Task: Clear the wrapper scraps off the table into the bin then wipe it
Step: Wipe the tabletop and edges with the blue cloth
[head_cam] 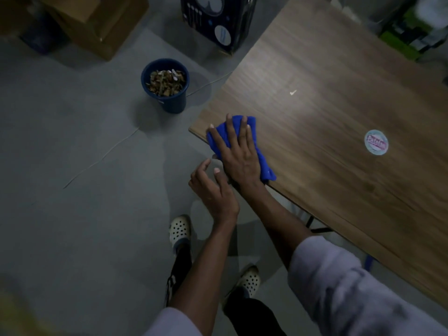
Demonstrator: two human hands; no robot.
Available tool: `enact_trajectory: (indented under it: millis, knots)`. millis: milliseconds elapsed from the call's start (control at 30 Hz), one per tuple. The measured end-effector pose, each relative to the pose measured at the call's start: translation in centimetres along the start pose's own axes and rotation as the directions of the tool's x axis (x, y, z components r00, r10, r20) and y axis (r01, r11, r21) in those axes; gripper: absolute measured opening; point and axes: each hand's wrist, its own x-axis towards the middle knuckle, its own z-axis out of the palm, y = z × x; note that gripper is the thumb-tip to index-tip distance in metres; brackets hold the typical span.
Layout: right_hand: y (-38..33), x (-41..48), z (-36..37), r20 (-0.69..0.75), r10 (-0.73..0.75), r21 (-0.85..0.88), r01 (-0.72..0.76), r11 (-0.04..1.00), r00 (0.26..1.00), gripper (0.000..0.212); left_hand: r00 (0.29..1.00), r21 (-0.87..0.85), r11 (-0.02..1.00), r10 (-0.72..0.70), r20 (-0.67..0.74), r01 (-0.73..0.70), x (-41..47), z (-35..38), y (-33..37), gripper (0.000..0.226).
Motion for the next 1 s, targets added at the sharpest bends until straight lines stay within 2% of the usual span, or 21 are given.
enact_trajectory:
  millis: [100,167,233,300,367,433,467,533,600,667,733,833,900,933,1000]
  knots:
    - [-2.0,2.5,0.4,-0.026,-0.005,0.011,0.005,1.0,1.0,0.076,0.999,-0.057,0.998,-0.011,-0.053,0.008,-0.8,-1.0,0.6,0.038]
    - [-3.9,4.7,0.1,-0.067,-0.065,0.151,0.075,0.986,0.996,0.07,0.996,-0.052,0.998,0.019,-0.088,-0.023,-1.0,-1.7,0.6,0.034]
    - [-5.2,6.9,-1.5,-0.167,-0.12,0.341,0.172,0.924,0.979,0.071,0.992,-0.04,0.997,0.055,-0.114,-0.06,-1.2,-2.6,0.4,0.028]
    - [-4.7,7.5,-3.9,-0.271,-0.061,0.447,0.182,0.876,0.961,0.076,0.989,-0.037,0.998,0.053,-0.135,-0.059,-1.5,-3.5,0.4,0.026]
    - [-3.3,5.4,-6.0,-0.32,0.052,0.458,0.106,0.883,0.946,0.073,0.989,-0.053,0.998,0.01,-0.146,-0.018,-1.7,-4.0,0.3,0.027]
    - [-1.5,1.6,-6.1,-0.266,0.227,0.46,-0.084,0.884,0.937,0.068,0.99,-0.062,0.998,-0.034,-0.14,0.026,-1.6,-4.1,-0.1,0.027]
    - [-1.0,-0.3,-5.6,-0.182,0.313,0.438,-0.208,0.874,0.932,0.069,0.99,-0.06,0.997,-0.049,-0.134,0.041,-1.4,-3.9,-0.1,0.028]
    - [-1.3,-2.4,-4.0,0.019,0.406,0.268,-0.396,0.878,0.913,0.07,0.993,-0.057,0.997,-0.063,-0.105,0.057,-0.6,-3.5,-0.1,0.03]
    - [-2.5,-2.0,-2.4,0.13,0.391,0.139,-0.407,0.903,0.911,0.072,0.998,-0.062,0.997,-0.043,-0.05,0.04,0.6,-3.3,0.1,0.035]
    - [-3.8,0.5,-1.7,0.159,0.351,0.149,-0.374,0.915,0.923,0.072,1.0,-0.062,0.998,-0.001,-0.013,0.0,2.2,-3.3,0.5,0.037]
    - [-4.9,3.7,-1.3,0.177,0.253,0.126,-0.277,0.952,0.951,0.065,0.999,-0.058,0.997,0.042,-0.005,-0.042,4.4,-3.4,0.8,0.036]
    - [-5.6,7.1,-1.9,0.177,-0.105,0.207,0.067,0.976,0.979,0.057,0.996,-0.035,0.996,0.086,-0.031,-0.087,7.0,-3.6,1.6,0.035]
    - [-5.3,7.8,-3.2,0.029,-0.328,0.231,0.313,0.921,0.944,0.053,0.996,-0.036,0.996,0.085,-0.037,-0.086,8.2,-3.7,2.5,0.036]
    - [-4.8,8.0,-3.7,-0.018,-0.389,0.207,0.385,0.9,0.921,0.051,0.995,-0.028,0.995,0.093,-0.033,-0.094,8.7,-3.6,2.9,0.035]
    - [-2.7,8.4,-3.5,0.059,-0.421,0.19,0.404,0.895,0.905,0.048,0.99,0.019,0.99,0.14,-0.012,-0.14,9.1,-2.9,3.8,0.032]
